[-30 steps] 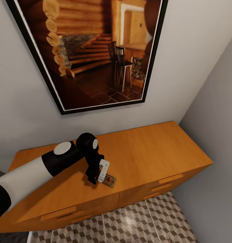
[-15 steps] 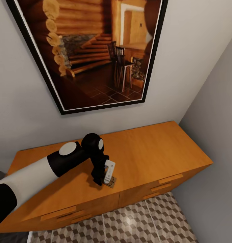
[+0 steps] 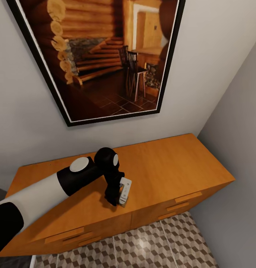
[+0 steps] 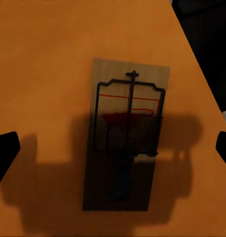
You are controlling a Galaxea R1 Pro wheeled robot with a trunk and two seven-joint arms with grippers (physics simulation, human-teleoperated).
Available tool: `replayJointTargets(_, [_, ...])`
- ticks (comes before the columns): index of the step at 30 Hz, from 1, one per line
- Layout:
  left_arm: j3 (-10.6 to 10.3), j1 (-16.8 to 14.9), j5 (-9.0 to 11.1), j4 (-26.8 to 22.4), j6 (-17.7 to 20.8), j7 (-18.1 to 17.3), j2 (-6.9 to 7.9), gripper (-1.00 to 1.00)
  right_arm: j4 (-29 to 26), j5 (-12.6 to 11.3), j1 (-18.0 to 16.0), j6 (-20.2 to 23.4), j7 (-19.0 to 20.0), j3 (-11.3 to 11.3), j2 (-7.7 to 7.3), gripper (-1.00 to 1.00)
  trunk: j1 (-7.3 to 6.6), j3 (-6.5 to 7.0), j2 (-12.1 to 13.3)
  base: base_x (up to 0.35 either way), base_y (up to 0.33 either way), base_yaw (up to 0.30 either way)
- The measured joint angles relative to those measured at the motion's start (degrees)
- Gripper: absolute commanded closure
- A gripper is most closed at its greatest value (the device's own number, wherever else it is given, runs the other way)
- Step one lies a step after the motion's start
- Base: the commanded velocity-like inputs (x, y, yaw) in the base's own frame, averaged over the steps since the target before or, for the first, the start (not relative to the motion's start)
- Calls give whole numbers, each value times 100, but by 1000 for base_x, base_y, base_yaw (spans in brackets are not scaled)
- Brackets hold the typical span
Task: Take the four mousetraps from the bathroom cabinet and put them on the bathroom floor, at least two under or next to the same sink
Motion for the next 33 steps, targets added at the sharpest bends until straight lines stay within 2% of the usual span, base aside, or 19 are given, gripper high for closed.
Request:
replayJointTargets(7, [-33, 0, 0, 11, 0, 0, -8, -100, -2, 0, 0, 0, 0, 0, 0, 100, 0, 0, 0, 0, 0, 0])
replayJointTargets(15, [-265, 0, -5, 96, 6, 0, -9, -100, 2, 0, 0, 0, 0, 0, 0, 100, 0, 0, 0, 0, 0, 0])
replayJointTargets(33, [-349, 0, -9, 193, 8, 0, -9, -100, -1, 0, 0, 0, -1, 0, 0, 100, 0, 0, 0, 0, 0, 0])
